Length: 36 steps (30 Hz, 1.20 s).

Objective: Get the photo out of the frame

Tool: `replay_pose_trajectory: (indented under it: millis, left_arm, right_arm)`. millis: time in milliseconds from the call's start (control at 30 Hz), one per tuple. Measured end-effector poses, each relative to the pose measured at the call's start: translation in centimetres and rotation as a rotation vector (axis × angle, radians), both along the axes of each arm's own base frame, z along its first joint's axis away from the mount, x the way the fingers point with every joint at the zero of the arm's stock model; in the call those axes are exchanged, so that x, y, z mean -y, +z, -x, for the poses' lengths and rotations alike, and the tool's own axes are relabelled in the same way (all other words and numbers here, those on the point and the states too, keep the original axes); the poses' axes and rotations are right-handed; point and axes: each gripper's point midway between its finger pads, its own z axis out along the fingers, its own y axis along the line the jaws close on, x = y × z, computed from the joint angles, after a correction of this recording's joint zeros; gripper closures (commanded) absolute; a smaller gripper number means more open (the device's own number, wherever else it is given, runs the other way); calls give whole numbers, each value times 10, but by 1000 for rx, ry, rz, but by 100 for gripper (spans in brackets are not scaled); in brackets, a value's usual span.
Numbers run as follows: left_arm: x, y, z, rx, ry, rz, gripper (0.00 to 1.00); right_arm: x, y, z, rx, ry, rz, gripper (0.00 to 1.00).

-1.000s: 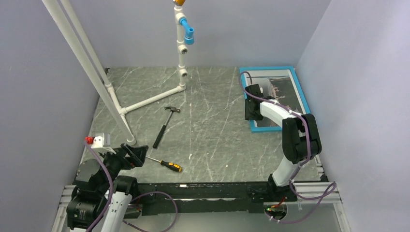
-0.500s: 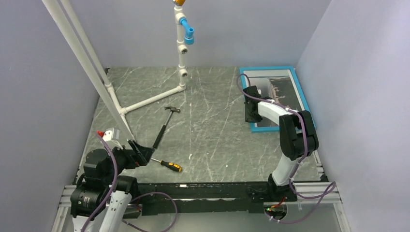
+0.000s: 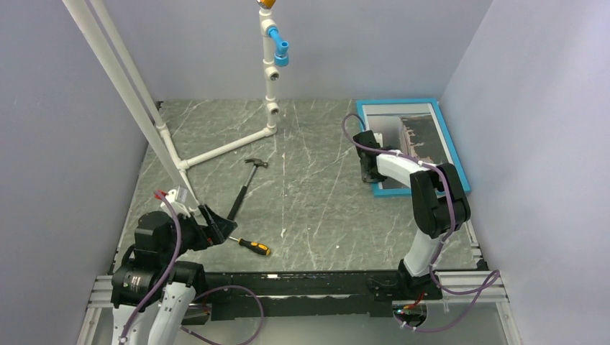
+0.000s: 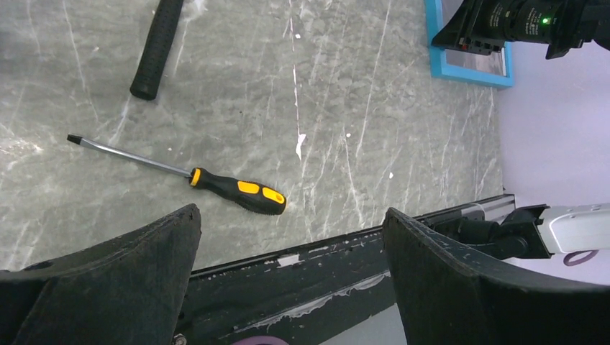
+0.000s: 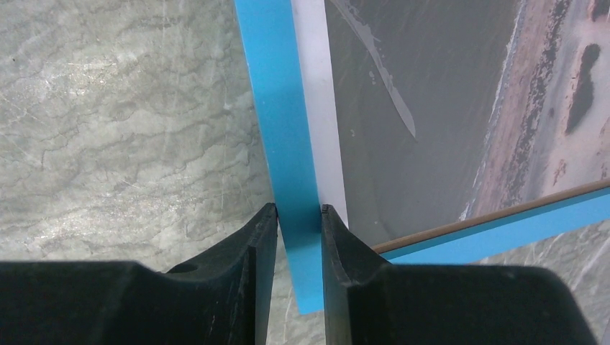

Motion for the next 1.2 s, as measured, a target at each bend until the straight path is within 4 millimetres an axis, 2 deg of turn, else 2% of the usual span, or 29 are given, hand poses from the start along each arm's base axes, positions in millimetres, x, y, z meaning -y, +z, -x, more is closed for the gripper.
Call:
replay_pose_trajectory:
  millis: [133,300,433,567,667,867,1000,1200]
  left_arm:
    - [3,-2,1,-20,-13,14,1]
    - [13,-7,2,-39,-57,58,1]
    - [28,-20,1,-87,-116,125,9]
    - [45,-31,-3,-126,-171,237,13]
    - [55,-42,-7,-149,-194,305,12]
    - [82,-52,-3,-226,-306,279,10]
    - [106,-56,-8,-233,-339,276,9]
    - [131,-77,-20,-261,-303,242,9]
  right_arm:
    - [-11,1,0,10,25,-4,100]
    - [-40,0,7,11,89,-17,100]
    - [-66,1,17,5,135,-37,100]
    - [-98,2,34,-21,191,-133,100]
    - [-123,3,54,-45,236,-251,100]
    - [-169,7,94,-100,319,-467,100]
    - [-191,9,115,-136,346,-583,100]
    - [-214,16,134,-181,364,-686,100]
